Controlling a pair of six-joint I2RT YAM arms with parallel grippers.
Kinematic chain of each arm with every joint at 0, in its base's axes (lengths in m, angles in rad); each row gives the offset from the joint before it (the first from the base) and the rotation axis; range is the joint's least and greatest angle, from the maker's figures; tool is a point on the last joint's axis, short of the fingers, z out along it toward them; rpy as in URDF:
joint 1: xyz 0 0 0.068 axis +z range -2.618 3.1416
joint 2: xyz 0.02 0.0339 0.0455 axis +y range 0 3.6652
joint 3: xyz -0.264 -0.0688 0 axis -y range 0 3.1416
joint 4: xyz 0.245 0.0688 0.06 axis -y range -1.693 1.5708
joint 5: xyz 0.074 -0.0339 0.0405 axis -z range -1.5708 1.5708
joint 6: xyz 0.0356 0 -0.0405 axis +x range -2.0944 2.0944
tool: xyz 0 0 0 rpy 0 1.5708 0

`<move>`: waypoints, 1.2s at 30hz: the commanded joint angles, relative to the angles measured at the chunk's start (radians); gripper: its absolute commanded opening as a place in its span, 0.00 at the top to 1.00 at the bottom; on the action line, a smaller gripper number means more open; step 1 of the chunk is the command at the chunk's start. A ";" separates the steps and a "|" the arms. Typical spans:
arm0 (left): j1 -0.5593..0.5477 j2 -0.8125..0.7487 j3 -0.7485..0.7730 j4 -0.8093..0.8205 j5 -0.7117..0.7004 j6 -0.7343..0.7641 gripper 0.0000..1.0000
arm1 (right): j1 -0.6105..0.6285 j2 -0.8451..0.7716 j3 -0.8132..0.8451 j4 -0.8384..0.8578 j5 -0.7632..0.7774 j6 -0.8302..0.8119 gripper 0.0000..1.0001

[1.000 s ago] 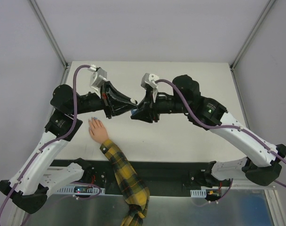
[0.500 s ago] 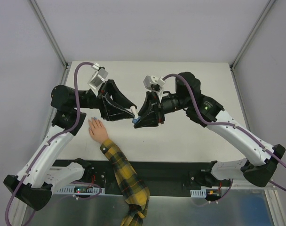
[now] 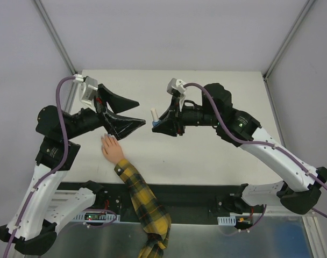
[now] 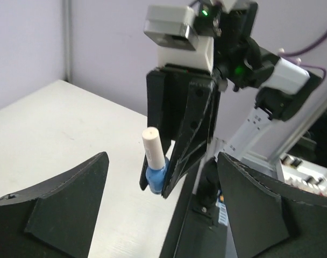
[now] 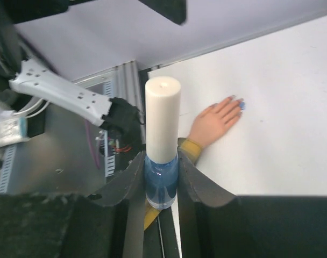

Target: Paint the nails

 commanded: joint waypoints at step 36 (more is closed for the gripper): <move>-0.098 0.123 -0.026 0.019 0.278 0.128 1.00 | 0.161 -0.065 -0.053 0.106 -0.092 -0.171 1.00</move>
